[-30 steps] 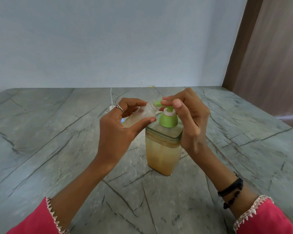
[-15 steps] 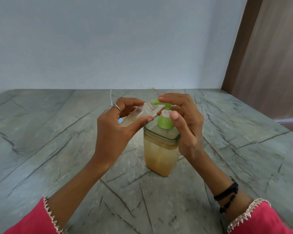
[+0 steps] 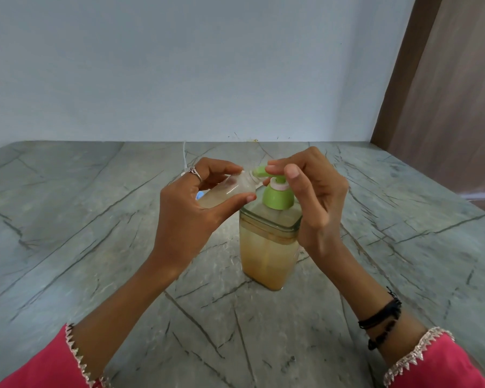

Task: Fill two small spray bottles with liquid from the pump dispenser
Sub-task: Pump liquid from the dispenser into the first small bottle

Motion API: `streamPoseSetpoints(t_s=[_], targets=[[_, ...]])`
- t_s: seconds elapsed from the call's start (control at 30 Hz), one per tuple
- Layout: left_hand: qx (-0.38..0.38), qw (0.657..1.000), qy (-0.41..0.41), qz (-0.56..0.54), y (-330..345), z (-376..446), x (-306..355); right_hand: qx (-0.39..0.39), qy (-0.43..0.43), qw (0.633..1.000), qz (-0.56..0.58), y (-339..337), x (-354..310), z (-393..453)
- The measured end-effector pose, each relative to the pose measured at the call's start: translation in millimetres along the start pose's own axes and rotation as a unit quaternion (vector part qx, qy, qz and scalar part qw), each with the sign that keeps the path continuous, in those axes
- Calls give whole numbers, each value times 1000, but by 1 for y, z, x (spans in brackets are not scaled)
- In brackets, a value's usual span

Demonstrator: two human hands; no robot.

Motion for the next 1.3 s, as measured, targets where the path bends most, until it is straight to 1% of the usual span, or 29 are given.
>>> streamPoseSetpoints(t_s=[0.13,0.23,0.43,0.6,0.77,1.13,1.3], targets=[[5,1000,3,-1,-1,0,3,-21,-28,999,15,3,-5,-3],[8,1000,0,2,-2,0,4,-28,-31,999,23,4,-6,-3],[6,1000,-7,-4,-1,0,6,-15,-26,1000,5,1,-5,0],[10,1000,6,-2,-4,0,6,8,-7,1000,25,-3,-1,2],[-3,1000,10,6,-1,-1,6,30,21,999,3,-3,-1,9],[-2,1000,-9,-5,-2,0,6,5,0,999,38,-2,-1,1],[-6,1000,-9,-3,-2,1,5,3,-10,1000,22,-2,-2,2]])
Point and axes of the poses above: each hand's wrist, its own z-axis towards the middle knuckle, its own y-axis out of the palm, x = y × z, the point moved 9 cm from there along z, towards the middle knuckle, and after that the axes turned 9 degrees about -y, right-handed, at the moved point
